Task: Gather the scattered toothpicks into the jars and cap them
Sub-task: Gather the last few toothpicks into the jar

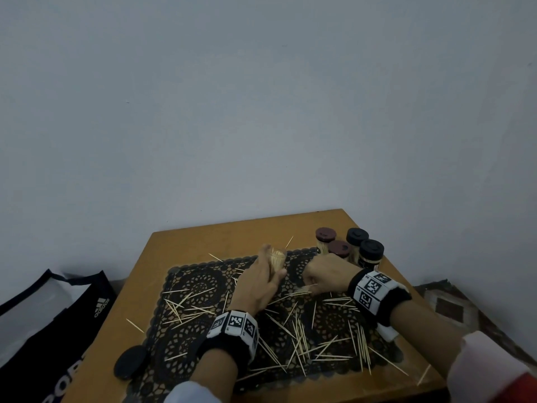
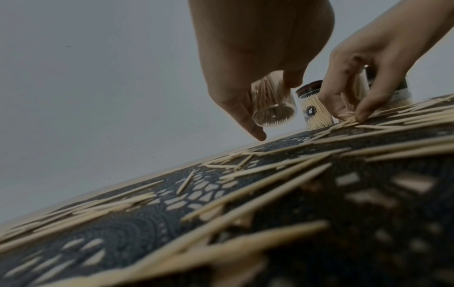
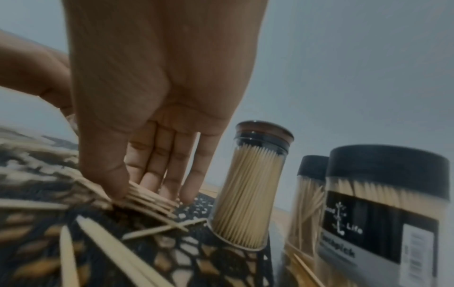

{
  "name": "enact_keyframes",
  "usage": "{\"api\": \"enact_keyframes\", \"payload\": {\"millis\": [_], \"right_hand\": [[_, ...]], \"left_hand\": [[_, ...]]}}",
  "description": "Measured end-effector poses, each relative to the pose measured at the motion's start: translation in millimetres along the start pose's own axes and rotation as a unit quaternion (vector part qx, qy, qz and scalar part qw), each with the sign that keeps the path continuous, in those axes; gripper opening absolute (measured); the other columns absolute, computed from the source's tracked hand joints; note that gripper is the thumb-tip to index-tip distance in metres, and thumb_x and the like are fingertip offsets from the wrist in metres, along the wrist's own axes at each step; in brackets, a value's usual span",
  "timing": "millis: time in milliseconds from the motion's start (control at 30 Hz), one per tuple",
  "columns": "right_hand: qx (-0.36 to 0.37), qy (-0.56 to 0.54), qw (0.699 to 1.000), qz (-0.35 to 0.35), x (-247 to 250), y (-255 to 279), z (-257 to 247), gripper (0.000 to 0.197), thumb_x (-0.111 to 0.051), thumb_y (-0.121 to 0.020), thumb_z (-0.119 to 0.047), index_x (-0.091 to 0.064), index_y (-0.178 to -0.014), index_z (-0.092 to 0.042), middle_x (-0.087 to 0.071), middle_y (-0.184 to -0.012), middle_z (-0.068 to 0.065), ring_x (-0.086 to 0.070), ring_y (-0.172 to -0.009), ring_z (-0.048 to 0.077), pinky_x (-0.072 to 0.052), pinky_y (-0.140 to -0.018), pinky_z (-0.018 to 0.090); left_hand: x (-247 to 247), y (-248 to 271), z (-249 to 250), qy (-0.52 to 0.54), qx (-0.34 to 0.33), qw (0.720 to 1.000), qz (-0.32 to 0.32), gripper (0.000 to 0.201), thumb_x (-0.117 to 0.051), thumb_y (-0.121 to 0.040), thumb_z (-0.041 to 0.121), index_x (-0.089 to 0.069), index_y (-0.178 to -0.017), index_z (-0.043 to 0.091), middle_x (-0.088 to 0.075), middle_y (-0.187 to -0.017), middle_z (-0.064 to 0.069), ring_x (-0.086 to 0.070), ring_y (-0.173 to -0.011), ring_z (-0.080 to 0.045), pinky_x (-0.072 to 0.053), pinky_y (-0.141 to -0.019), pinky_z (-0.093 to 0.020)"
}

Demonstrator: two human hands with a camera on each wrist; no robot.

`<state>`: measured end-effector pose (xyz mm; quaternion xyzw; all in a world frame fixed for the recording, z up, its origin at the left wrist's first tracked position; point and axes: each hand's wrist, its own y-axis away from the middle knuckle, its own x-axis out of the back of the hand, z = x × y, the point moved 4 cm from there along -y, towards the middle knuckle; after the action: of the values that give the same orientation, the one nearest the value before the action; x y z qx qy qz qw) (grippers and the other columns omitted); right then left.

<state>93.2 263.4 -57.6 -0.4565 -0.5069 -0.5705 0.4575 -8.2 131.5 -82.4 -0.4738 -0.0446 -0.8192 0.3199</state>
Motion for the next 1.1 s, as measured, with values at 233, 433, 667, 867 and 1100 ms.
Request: {"api": "enact_keyframes", "payload": {"millis": [233, 433, 667, 867, 1100], "right_hand": [[-0.034, -0.123, 0.990, 0.067, 43, 1, 14, 0.013, -0.065, -0.088, -0.025, -0.075, -0.088, -0.016, -0.072, -0.080, -0.003, -0.061, -0.068, 0.009, -0.048, -0.059, 0.027], [-0.053, -0.105, 0.984, 0.133, 76, -6, 12, 0.013, -0.067, -0.088, -0.024, -0.074, -0.091, -0.013, -0.065, -0.076, -0.004, -0.056, -0.068, 0.011, -0.040, -0.062, 0.026], [-0.041, 0.015, 0.995, 0.087, 83, -21, -11, 0.017, -0.061, -0.092, -0.022, -0.073, -0.103, -0.019, -0.071, -0.102, 0.000, -0.064, -0.095, 0.019, -0.039, -0.067, 0.027], [-0.025, -0.024, 0.998, 0.057, 82, -28, -19, 0.022, -0.059, -0.092, -0.011, -0.072, -0.110, -0.012, -0.070, -0.106, 0.008, -0.064, -0.096, 0.025, -0.035, -0.067, 0.028], [-0.028, -0.185, 0.979, 0.075, 88, -28, -16, 0.010, -0.075, -0.078, -0.005, -0.068, -0.085, -0.005, -0.072, -0.075, 0.008, -0.058, -0.051, 0.007, -0.041, -0.048, 0.010]], "left_hand": [[-1, -1, -1, -0.015, 0.005, 1.000, -0.019, 0.065, -0.046, -0.098, 0.048, -0.015, -0.149, 0.021, -0.060, -0.129, -0.012, -0.061, -0.110, -0.026, -0.046, -0.098, -0.040], [-4, -1, 2, -0.020, -0.007, 0.999, -0.033, 0.062, -0.048, -0.098, 0.046, -0.017, -0.147, 0.024, -0.060, -0.129, -0.009, -0.061, -0.109, -0.025, -0.046, -0.095, -0.037], [-3, 0, 9, -0.019, -0.038, 0.998, -0.050, 0.062, -0.046, -0.098, 0.050, -0.017, -0.147, 0.023, -0.060, -0.128, -0.009, -0.062, -0.107, -0.025, -0.044, -0.089, -0.033], [-4, -1, 5, -0.014, -0.027, 0.999, -0.044, 0.069, -0.045, -0.098, 0.053, -0.013, -0.150, 0.021, -0.059, -0.132, -0.008, -0.061, -0.111, -0.025, -0.046, -0.093, -0.037], [-2, -1, 3, -0.003, -0.033, 0.998, -0.048, 0.069, -0.047, -0.096, 0.055, -0.016, -0.148, 0.022, -0.061, -0.126, -0.009, -0.062, -0.107, -0.026, -0.046, -0.090, -0.036]]}}
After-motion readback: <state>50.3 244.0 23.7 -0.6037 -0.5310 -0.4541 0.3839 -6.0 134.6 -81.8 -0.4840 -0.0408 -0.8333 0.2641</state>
